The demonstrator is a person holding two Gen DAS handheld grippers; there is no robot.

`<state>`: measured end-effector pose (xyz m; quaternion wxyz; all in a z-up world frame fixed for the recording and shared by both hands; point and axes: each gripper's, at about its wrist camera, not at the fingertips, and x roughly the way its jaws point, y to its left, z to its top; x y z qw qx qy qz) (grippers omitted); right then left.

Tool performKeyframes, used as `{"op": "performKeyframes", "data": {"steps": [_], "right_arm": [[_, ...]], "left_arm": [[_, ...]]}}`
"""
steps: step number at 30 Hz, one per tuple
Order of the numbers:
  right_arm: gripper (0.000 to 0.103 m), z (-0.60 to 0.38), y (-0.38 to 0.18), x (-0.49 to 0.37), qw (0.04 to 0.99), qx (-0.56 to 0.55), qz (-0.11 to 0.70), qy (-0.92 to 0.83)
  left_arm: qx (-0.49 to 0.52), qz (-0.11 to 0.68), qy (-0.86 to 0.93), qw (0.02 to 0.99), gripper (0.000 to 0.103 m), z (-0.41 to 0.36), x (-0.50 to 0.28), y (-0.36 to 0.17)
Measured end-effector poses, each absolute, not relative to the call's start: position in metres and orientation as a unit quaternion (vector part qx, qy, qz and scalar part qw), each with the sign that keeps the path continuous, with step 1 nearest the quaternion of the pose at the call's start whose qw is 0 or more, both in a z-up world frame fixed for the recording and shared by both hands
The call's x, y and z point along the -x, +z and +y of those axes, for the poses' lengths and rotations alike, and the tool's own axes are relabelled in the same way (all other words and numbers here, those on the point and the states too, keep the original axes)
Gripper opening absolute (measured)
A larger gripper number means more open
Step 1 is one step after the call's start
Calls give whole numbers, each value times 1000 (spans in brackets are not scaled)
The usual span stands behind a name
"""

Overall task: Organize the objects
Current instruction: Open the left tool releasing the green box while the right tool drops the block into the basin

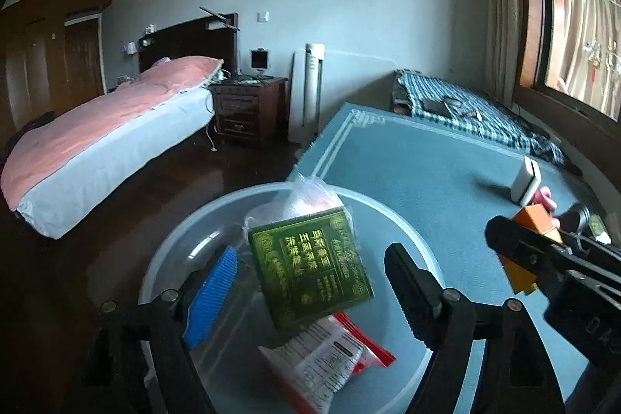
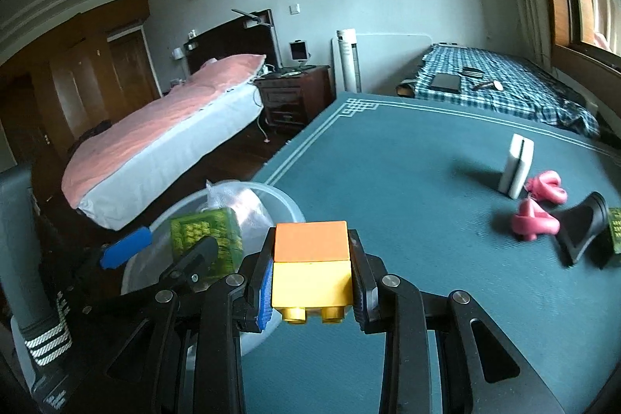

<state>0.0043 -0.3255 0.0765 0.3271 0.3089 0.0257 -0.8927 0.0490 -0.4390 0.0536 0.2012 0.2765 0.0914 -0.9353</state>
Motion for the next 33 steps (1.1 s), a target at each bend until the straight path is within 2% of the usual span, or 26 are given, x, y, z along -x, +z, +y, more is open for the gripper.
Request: {"op": "performKeyframes", "data": {"steps": [28,31,33], "right_arm": [[34,-378,66,12,370,-328,7,-869],[43,-378,65,17,370,-329,2,-869],[55,-375,64,18,373,-329,-6,-868]], "left_arm": [[-199,148,-908,337,89,-487,-79,67],[-194,149,-908,341,97,-486,-81,67],[-188,149,-908,344,99,-487,-81,68]]}}
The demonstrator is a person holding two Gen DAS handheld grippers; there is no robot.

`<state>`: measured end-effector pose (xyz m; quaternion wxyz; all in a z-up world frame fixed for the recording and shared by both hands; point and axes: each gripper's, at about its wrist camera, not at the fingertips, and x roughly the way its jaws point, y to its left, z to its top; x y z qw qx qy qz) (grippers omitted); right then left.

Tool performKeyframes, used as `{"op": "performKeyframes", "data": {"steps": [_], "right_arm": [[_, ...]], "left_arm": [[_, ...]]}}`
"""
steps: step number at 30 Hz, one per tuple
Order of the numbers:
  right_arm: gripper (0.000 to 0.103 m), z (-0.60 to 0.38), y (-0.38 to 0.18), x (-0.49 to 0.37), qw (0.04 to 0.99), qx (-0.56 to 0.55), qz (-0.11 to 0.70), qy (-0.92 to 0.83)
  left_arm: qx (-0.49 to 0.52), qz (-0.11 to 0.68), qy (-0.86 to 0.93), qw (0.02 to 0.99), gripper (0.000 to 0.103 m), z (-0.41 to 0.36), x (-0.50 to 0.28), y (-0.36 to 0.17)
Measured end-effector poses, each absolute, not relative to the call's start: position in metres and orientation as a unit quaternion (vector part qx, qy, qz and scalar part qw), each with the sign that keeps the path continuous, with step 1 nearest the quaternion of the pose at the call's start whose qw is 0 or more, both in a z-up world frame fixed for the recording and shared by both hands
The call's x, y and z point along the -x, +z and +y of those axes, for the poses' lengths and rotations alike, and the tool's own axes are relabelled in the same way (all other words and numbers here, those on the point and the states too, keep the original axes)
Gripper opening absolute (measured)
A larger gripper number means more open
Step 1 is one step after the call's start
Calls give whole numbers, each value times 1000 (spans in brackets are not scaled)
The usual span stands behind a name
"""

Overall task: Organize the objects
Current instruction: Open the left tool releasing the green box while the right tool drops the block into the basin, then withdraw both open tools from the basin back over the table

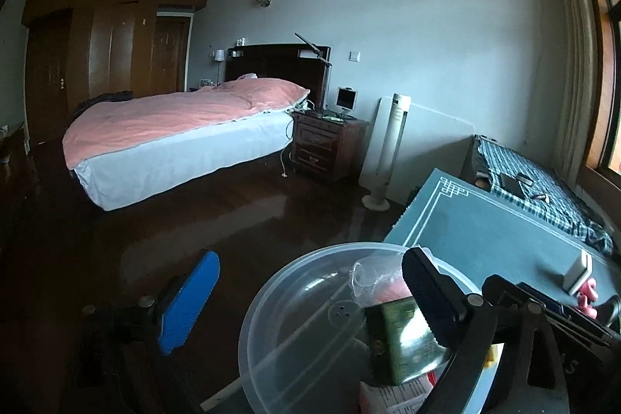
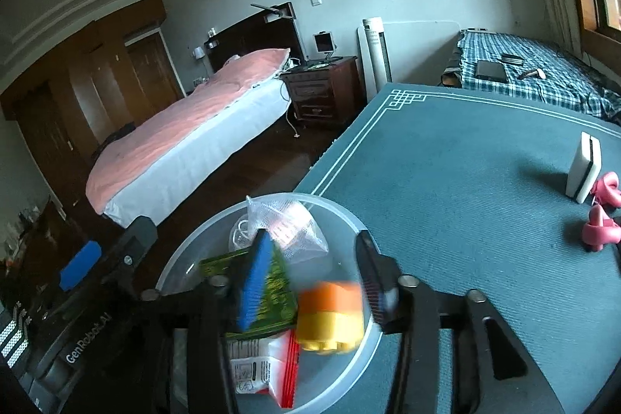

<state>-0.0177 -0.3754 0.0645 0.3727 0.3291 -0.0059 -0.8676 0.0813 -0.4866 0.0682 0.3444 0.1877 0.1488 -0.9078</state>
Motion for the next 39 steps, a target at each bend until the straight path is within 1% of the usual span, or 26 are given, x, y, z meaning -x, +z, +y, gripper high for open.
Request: {"op": "performKeyframes", "data": {"steps": [1,2,20,26,39], "right_arm": [[56,-374,64,19,374,-329,-9,-867],[57,-373,65,19,374,-329,-11,-867],[57,-352,70,15,340,-314,2,-887],[57,-336,69,18,321,-316,-11,-893],[57,-299,54,24,291,-329,-19,-898]], "left_arm": [[-185,150,-908,345,103,-487,-81,69],[-183,151,-908,345,103,-488,-81,69],[-187,150,-911,335,103,-483,-81,70],[-186,144,-914,331,103,-479,-83,73],[-202,114,-922,311,103,-457,-73,72]]}}
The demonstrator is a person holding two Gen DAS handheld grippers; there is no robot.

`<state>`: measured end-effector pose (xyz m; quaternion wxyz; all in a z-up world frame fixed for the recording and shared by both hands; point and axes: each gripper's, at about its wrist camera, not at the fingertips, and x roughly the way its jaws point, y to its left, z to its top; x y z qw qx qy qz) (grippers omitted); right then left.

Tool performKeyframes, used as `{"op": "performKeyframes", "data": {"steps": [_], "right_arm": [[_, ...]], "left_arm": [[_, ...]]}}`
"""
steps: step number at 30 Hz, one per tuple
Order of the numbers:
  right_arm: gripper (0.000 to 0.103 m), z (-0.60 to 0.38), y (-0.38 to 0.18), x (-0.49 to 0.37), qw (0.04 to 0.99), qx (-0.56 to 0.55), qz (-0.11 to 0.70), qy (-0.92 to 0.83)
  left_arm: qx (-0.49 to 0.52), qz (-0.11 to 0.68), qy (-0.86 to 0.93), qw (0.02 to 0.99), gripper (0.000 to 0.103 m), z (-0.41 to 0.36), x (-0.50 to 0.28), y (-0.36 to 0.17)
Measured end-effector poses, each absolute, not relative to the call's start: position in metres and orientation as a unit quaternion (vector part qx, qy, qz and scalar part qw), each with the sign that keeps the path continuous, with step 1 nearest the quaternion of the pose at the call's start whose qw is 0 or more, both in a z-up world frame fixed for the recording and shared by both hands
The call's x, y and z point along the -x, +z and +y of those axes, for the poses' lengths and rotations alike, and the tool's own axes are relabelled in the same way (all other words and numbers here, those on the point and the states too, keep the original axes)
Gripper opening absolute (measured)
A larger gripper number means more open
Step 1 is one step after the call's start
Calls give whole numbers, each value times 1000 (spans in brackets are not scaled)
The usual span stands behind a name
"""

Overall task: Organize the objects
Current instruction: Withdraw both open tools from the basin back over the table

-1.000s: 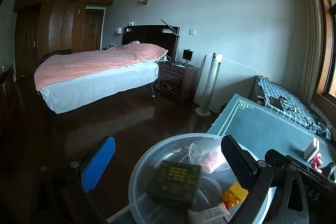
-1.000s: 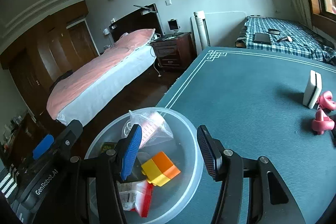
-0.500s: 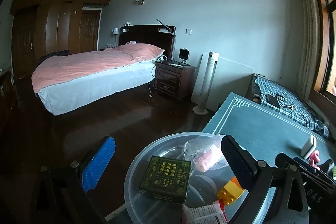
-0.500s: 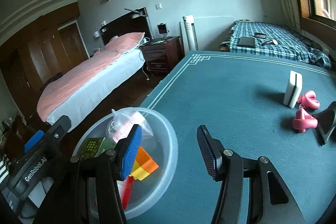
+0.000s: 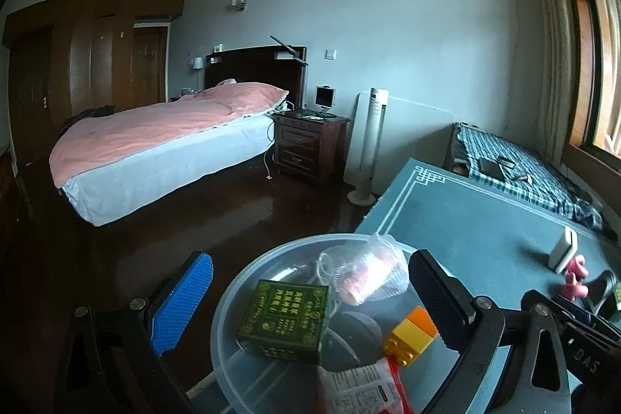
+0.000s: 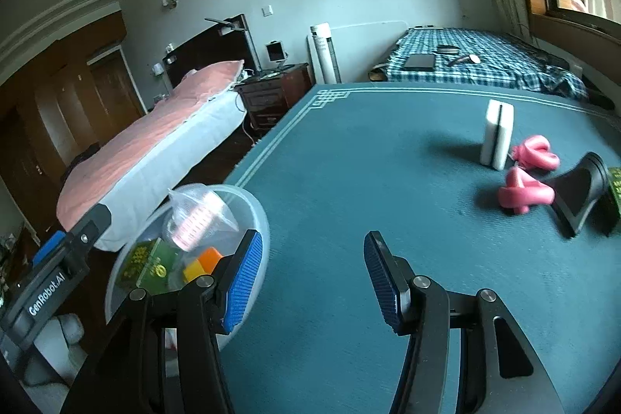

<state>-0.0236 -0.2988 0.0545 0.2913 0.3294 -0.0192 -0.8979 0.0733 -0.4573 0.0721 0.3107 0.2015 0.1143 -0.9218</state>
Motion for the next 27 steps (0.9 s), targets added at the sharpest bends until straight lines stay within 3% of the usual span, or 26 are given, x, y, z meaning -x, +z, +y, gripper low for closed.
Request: {"op": "performKeyframes", "data": {"steps": [27], "right_arm": [[59,-220,39,20,224,-349,-31,-909]], "left_arm": [[-232,66,-941,237,103,-399,-58,74]]}}
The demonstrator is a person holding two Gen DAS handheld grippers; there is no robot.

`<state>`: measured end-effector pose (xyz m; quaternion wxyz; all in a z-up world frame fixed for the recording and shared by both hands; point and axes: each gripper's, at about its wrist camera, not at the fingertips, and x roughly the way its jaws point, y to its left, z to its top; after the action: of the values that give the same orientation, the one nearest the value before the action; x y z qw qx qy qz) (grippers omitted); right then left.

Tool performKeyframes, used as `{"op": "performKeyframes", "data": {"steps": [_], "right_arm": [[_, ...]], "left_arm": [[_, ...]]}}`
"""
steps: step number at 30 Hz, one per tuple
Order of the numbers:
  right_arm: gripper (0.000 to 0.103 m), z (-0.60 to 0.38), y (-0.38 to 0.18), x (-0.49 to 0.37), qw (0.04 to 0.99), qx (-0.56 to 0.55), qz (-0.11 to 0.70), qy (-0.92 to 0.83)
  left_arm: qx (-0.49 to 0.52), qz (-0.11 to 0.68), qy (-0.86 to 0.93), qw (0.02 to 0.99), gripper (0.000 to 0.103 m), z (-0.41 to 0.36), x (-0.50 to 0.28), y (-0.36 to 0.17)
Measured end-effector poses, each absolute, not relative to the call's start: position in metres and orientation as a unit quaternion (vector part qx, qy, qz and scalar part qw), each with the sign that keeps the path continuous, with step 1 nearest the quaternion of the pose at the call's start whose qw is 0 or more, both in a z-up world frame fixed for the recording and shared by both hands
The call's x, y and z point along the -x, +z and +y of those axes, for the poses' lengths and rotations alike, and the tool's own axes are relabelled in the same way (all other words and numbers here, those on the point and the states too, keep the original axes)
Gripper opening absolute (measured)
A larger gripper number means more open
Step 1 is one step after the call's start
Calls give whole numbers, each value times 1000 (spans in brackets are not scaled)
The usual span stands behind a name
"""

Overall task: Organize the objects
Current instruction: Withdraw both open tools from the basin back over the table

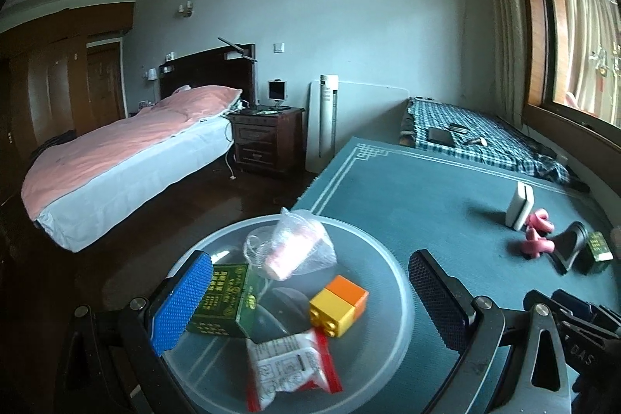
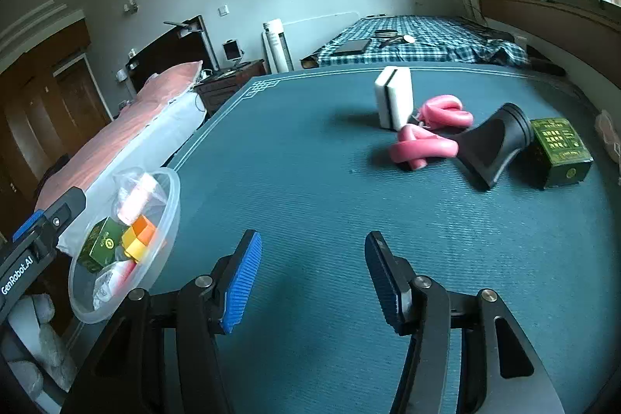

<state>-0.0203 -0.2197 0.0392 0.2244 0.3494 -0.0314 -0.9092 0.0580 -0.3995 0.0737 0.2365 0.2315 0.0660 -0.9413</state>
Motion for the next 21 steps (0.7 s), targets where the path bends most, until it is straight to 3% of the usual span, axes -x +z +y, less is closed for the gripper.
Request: {"op": "performKeyframes", "data": {"steps": [21], "right_arm": [[60,-174,31,23,181,-360,-56,-914]], "left_arm": [[-270,35,-949,158,103,-348,-39,64]]}}
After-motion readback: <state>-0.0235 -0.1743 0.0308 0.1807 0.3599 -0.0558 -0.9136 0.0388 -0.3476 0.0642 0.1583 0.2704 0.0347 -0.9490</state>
